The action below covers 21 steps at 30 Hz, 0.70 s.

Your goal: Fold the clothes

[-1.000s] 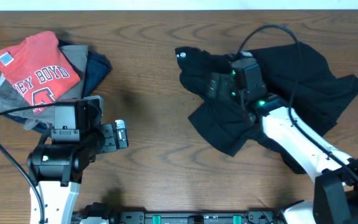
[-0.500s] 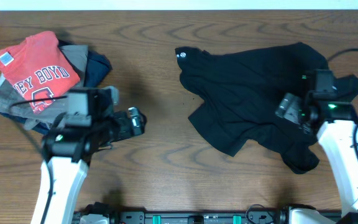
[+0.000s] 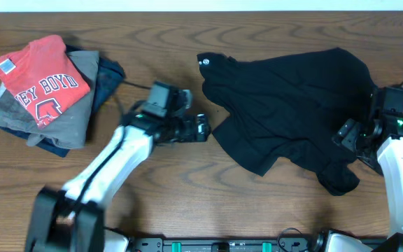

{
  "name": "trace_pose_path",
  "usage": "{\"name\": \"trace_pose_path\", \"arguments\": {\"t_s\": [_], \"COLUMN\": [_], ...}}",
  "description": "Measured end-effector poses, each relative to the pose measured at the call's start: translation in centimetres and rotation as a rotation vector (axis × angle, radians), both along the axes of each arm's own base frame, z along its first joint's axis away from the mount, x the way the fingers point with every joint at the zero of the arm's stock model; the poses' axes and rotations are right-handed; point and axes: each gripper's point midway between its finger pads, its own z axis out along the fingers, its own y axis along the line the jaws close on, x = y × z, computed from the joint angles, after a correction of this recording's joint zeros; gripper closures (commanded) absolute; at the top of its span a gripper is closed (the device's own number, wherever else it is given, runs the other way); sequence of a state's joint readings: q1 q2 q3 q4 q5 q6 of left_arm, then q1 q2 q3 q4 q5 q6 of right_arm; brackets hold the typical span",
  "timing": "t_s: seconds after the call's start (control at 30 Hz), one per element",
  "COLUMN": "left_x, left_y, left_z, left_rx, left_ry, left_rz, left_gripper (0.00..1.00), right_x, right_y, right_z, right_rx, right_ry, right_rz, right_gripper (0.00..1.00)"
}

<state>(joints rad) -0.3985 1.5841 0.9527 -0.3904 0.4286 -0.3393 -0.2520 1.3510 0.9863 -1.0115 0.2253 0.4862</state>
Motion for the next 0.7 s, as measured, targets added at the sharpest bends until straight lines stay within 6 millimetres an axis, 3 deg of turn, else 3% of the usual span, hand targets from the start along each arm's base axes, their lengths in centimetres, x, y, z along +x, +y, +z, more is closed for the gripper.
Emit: {"name": "trace_pose_path", "arguments": {"t_s": [0.23, 0.4, 0.47, 0.57, 0.6, 0.67, 0.7], "left_x": [1.3, 2.2, 2.3, 1.7, 1.3, 0.6, 0.3], "left_y": [-3.1, -5.3, -6.2, -7.4, -7.7, -8.2, -8.4], "left_z": [-4.9, -5.0, -5.0, -5.3, -5.5, -5.9, -6.2], "left_rx": [-0.005, -0.042, -0.055, -0.059, -0.058, -0.052, -0.049], "left_ry": [-0.003, -0.068, -0.092, -0.098, -0.091, -0.078, -0.072], "left_rz": [-0.061, -0.098, -0.117, -0.146, -0.157, -0.179, -0.186], "left_gripper": [0.02, 0.01, 0.08, 0.37, 0.60, 0.94, 0.94], "right_x": [-0.5, -0.5, -0.5, -0.6, -0.6, -0.6, -0.5], "right_y": [0.1, 0.1, 0.1, 0.1, 0.1, 0.1, 0.1], "right_z": [-0.1, -0.1, -0.1, -0.1, -0.1, -0.1, -0.1], "right_rx": [0.006, 0.007, 0.006, 0.007, 0.007, 0.007, 0.007], "right_ry": [0.019, 0.022, 0.022, 0.022, 0.023, 0.023, 0.022], "right_rz": [-0.002, -0.002, -0.002, -0.002, -0.002, -0.002, -0.002], "right_gripper": [0.01, 0.01, 0.01, 0.01, 0.01, 0.01, 0.01]}}
